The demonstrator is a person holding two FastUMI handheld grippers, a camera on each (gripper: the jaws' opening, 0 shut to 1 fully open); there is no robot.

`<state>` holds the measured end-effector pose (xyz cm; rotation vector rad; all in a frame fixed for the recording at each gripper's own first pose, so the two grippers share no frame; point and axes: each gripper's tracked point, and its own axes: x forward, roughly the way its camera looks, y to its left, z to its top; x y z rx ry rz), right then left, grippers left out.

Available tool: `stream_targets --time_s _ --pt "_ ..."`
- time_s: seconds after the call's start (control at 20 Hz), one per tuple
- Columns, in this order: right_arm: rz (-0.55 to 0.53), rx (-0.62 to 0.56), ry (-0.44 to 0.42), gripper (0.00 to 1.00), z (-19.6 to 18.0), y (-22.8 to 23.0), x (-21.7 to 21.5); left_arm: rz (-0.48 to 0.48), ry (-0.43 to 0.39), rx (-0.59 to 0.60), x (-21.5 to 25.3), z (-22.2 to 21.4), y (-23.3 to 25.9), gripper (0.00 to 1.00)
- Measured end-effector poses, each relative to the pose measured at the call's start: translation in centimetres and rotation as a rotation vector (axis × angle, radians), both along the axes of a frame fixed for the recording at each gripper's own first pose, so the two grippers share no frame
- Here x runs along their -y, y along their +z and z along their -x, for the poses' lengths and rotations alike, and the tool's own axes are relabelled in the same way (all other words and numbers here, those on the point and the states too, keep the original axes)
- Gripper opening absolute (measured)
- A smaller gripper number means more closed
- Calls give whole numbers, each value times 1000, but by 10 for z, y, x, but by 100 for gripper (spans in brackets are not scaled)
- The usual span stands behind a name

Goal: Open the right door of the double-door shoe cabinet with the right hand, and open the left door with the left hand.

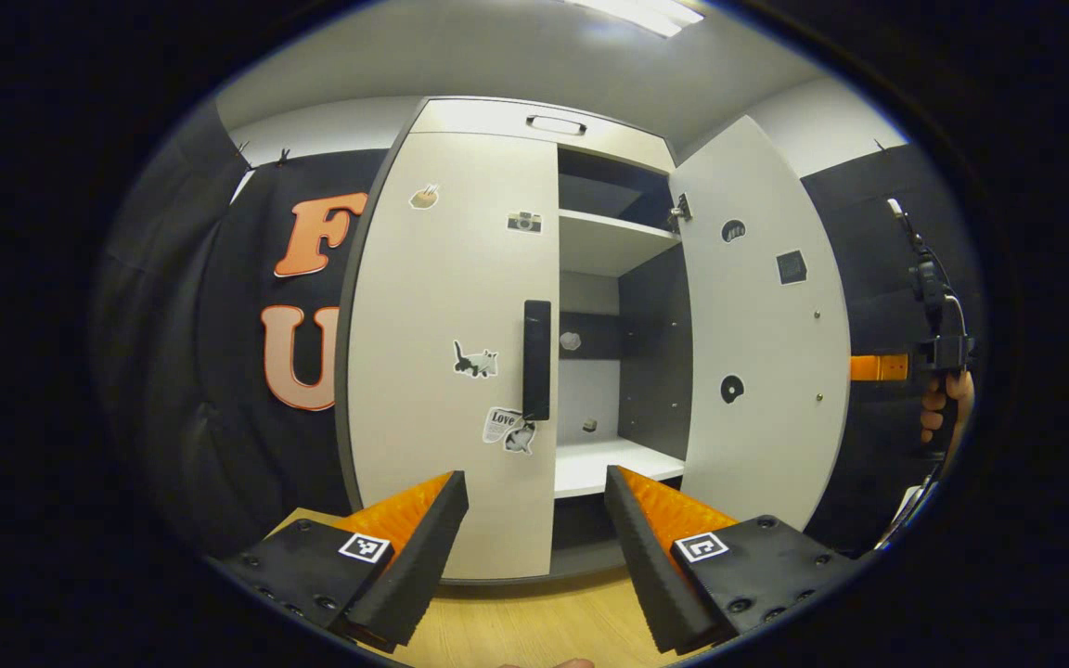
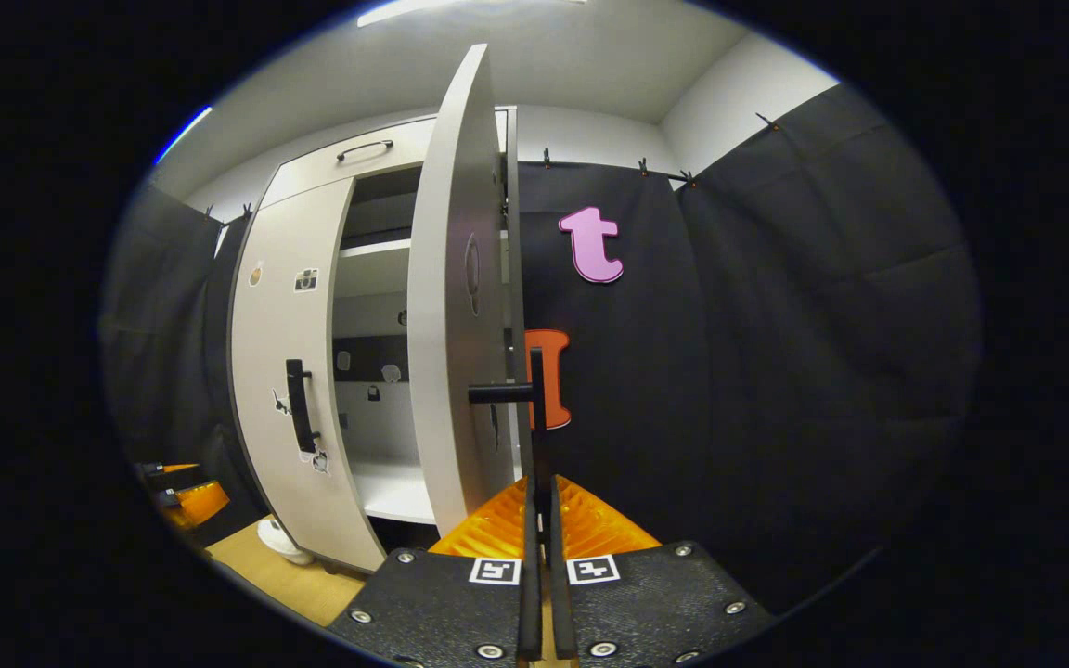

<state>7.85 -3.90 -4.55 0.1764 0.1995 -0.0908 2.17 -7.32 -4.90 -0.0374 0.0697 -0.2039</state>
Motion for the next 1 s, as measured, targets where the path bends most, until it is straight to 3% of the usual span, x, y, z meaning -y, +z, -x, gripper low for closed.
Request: stream_targets --time_s 0.15,0.3,0.5,0.55,0.7,0.8,0.85,0.9,1.0 --pt "5 -13 34 4 8 -4 0 5 -3 -1 3 -20 7 98" --pt "-1 -20 43 3 14 -4 2 32 -62 -21 21 -45 17 96" --pt "-35 10 58 3 28 8 8 -1 27 -37 8 -92 30 98" --pt "-23 16 59 4 32 10 12 -1 36 -52 9 -103 28 94" --pt "21 8 48 22 40 7 18 4 60 -98 6 -135 25 94" --pt "3 4 61 36 46 8 17 5 70 -105 5 -152 28 89" --pt "-9 6 76 40 49 10 16 5 83 -109 3 -160 29 94" --pt "-15 8 86 49 51 12 16 1 80 -109 3 -167 30 90" --pt "-15 13 89 53 54 14 22 1 67 -113 8 -178 30 94"
